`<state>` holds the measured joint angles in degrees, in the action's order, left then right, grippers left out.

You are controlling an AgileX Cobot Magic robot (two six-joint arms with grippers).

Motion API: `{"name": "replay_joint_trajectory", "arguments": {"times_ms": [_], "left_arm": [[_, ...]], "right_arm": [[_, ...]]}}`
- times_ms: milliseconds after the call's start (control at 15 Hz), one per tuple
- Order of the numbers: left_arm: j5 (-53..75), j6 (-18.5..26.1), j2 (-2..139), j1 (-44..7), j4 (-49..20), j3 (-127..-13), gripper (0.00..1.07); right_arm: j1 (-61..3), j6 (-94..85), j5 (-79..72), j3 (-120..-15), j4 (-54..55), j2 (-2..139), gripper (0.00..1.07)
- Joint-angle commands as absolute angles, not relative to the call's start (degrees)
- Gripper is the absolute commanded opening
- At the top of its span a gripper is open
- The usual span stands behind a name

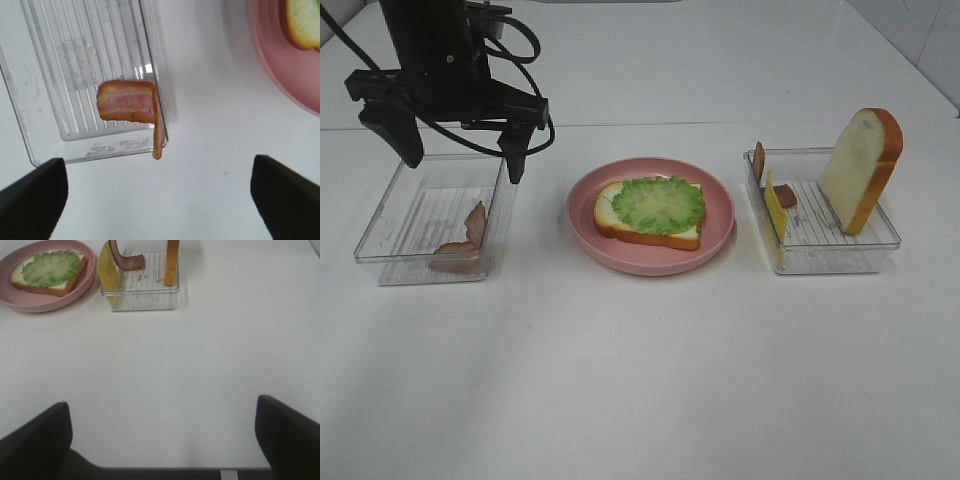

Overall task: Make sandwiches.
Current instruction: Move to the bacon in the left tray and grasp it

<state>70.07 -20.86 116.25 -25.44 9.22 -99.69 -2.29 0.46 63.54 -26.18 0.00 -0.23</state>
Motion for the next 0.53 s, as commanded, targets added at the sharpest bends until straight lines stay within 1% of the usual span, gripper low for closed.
{"name": "replay_joint_trajectory", "arguments": {"times_ms": [67, 133, 200, 467, 533], "left_arm": [[71.1, -23.66, 116.65, -24.92, 9.22, -99.18, 0.91], [71.16, -24.01, 117.11, -24.92, 8.88, -99.18, 0.91], [71.73, -23.95, 118.66, -23.2, 8.14, -99.18, 0.91], [69.44, -21.49, 119.29, -19.19, 3.04, -99.18, 0.91], [68.58, -20.63, 120.32, -18.96, 1.2, -99.18, 0.91]], "right_arm": [[-2.12, 0.34, 63.25, -26.13, 0.0, -1.89, 0.96], [-2.12, 0.34, 63.25, -26.13, 0.0, -1.89, 0.96], [-2.12, 0.34, 63.25, -26.13, 0.0, -1.89, 0.96], [-2.12, 0.34, 63.25, -26.13, 0.0, -1.89, 0.96], [-2.12, 0.34, 63.25, -26.13, 0.0, -1.89, 0.96]]}}
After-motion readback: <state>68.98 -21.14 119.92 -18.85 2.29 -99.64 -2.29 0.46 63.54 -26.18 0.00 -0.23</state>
